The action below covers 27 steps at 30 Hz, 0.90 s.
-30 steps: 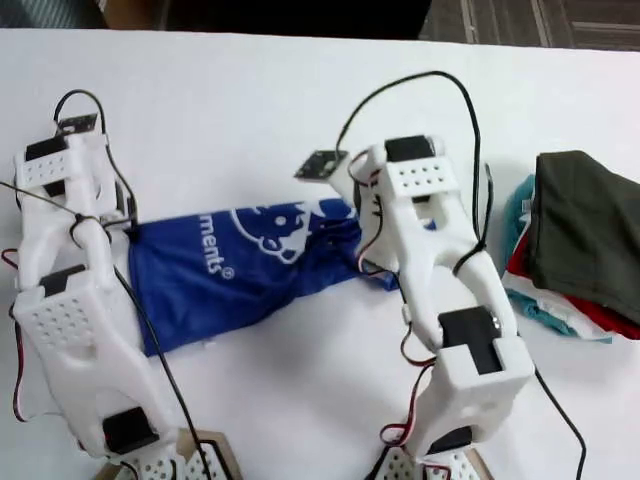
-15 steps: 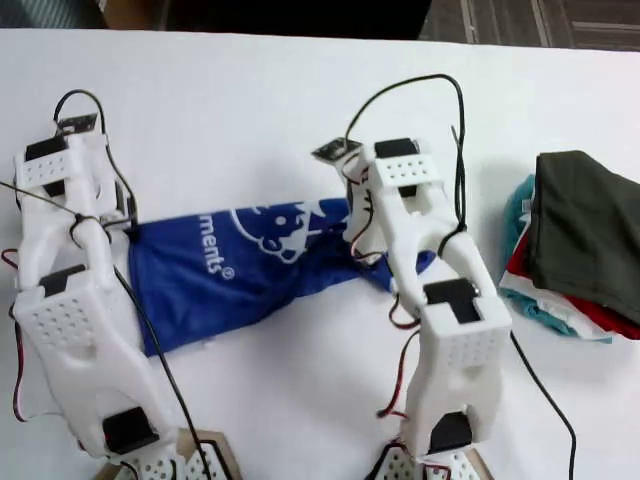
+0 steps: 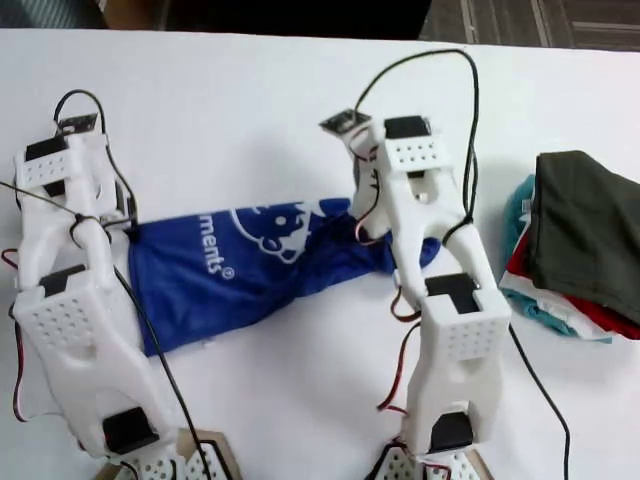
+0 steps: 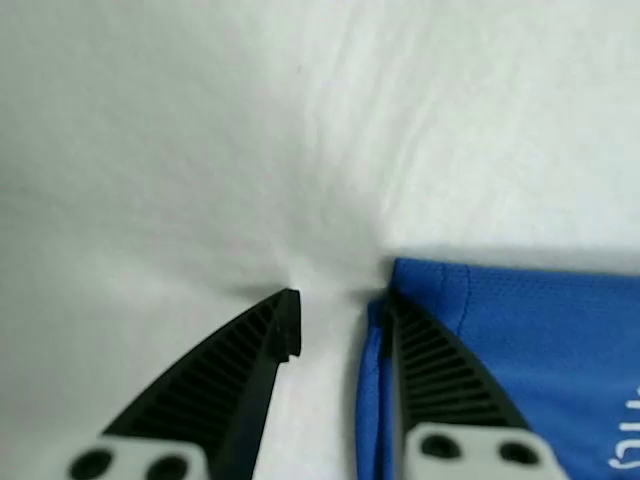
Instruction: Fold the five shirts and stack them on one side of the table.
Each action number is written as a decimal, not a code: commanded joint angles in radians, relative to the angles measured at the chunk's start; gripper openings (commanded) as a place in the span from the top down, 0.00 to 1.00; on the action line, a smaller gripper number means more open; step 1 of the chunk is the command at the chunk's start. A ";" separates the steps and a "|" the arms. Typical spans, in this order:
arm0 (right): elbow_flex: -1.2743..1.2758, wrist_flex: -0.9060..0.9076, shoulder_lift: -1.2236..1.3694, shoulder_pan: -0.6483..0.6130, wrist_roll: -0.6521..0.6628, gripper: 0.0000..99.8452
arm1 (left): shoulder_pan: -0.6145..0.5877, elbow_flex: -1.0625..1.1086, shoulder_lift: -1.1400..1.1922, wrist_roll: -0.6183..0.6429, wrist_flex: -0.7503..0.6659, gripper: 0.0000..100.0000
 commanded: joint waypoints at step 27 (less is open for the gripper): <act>-0.325 0.018 -0.005 0.059 0.319 0.66 | -0.005 0.007 -0.002 -0.003 -0.020 0.84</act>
